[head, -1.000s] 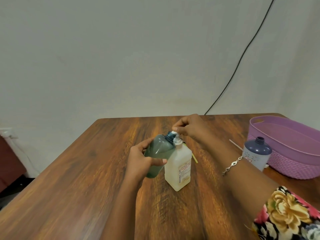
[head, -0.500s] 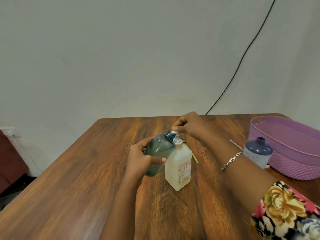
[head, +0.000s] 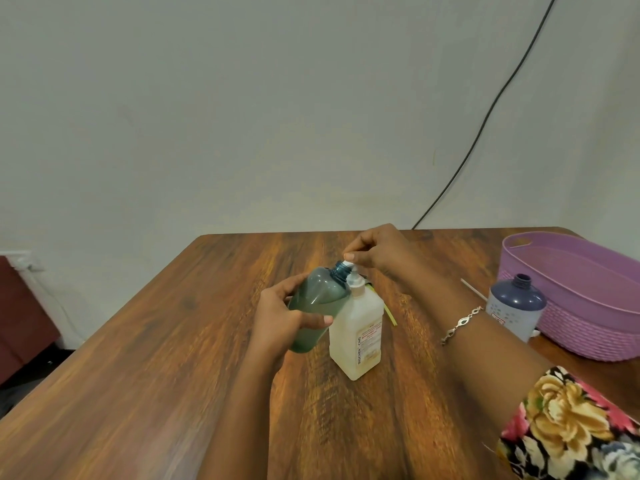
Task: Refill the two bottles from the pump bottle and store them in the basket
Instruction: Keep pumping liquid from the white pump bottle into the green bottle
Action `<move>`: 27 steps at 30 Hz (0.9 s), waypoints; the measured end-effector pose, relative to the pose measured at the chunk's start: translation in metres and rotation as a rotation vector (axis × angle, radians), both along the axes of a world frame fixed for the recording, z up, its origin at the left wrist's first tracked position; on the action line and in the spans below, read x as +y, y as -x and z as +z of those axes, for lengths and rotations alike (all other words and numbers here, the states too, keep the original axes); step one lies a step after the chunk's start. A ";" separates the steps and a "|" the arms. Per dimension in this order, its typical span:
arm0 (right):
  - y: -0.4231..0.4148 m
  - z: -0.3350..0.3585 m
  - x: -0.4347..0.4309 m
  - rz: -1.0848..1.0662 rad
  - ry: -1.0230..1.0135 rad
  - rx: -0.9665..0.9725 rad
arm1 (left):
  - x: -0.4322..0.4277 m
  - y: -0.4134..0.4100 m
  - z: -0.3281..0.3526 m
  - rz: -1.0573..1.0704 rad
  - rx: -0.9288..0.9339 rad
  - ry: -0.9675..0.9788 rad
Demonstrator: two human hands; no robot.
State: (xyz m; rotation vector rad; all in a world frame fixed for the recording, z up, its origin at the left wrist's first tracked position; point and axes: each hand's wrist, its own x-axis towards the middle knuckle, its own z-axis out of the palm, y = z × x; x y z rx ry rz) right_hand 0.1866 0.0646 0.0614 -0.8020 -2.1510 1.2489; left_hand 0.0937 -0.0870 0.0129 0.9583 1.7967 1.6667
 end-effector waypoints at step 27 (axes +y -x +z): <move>-0.001 0.008 0.001 0.041 -0.005 -0.036 | -0.001 -0.003 0.000 -0.006 -0.016 -0.015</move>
